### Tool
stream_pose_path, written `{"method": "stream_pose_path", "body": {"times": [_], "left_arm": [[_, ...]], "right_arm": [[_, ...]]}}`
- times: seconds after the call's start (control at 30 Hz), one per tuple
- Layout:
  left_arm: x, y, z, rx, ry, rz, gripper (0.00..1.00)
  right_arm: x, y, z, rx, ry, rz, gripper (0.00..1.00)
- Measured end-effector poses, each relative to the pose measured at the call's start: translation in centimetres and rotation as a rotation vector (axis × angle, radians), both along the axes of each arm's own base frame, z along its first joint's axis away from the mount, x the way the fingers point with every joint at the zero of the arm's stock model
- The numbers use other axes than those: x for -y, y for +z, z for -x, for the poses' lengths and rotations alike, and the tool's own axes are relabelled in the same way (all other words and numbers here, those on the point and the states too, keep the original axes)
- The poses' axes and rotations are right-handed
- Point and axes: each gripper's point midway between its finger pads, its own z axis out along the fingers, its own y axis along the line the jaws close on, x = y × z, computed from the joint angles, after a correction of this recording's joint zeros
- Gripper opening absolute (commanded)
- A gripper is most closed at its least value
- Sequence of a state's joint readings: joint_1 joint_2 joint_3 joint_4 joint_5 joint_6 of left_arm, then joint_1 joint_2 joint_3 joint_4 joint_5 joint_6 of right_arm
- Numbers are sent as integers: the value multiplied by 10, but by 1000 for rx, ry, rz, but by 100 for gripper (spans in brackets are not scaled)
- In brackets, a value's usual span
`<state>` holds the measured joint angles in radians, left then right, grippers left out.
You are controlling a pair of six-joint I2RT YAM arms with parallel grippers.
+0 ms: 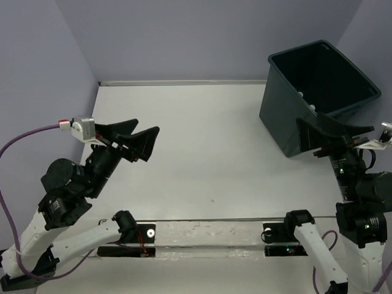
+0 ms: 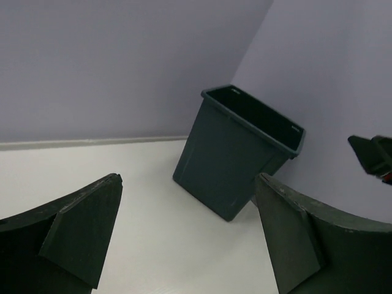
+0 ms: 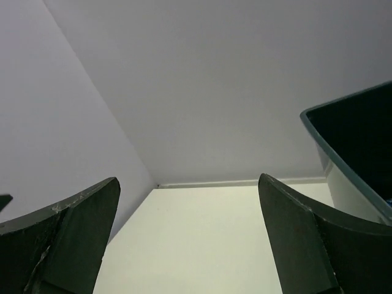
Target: Put the plastic bottles in the bin
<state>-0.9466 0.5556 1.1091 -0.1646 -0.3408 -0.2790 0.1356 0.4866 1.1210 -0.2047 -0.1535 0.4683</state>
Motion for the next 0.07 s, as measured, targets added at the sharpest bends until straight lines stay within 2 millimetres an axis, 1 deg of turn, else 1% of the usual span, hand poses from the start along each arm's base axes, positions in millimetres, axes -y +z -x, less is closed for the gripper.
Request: {"method": "stream_pose_path", "body": {"times": [0.07], "left_arm": [[-2,16,1,32,2,17,99]], "right_arm": [[-1,-10,8,-2,11,-3,100]]}}
